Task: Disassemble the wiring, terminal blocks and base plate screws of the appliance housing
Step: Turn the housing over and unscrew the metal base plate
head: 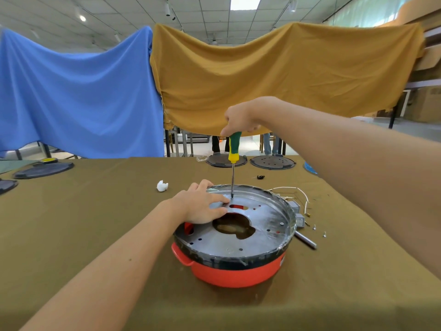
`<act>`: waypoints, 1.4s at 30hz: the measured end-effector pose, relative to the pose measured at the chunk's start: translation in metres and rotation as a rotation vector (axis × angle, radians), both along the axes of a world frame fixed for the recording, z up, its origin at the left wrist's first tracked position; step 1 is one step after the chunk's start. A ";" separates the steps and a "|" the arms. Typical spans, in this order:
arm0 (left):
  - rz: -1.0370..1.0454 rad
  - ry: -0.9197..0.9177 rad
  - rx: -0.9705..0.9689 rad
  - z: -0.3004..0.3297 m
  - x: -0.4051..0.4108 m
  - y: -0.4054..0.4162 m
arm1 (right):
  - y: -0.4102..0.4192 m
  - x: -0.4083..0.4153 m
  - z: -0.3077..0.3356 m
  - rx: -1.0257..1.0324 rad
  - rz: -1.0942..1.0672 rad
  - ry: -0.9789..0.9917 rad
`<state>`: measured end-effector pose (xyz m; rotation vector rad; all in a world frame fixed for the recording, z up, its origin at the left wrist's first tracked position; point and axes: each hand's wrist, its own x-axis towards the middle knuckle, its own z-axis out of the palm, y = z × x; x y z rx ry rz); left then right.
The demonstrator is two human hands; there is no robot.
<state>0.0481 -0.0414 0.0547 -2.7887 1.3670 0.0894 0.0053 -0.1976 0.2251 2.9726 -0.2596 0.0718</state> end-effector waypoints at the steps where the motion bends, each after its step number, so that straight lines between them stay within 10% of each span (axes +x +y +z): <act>1: 0.001 0.001 0.001 0.000 0.000 0.000 | 0.001 0.000 0.003 0.047 0.018 0.025; 10: 0.015 0.006 -0.006 0.000 -0.002 0.000 | 0.018 -0.010 0.003 0.118 0.018 0.061; 16: 0.023 0.017 -0.004 0.000 -0.003 -0.001 | 0.024 -0.002 -0.012 -0.332 -0.041 -0.068; 27: 0.035 0.024 -0.021 0.000 -0.002 0.000 | 0.003 -0.014 -0.001 0.286 0.134 -0.021; 33: 0.041 0.014 -0.019 0.000 -0.004 -0.001 | 0.016 -0.001 -0.023 -0.436 -0.075 -0.109; 42: 0.043 0.017 -0.030 -0.001 -0.002 0.000 | 0.006 -0.017 -0.004 0.449 0.202 -0.042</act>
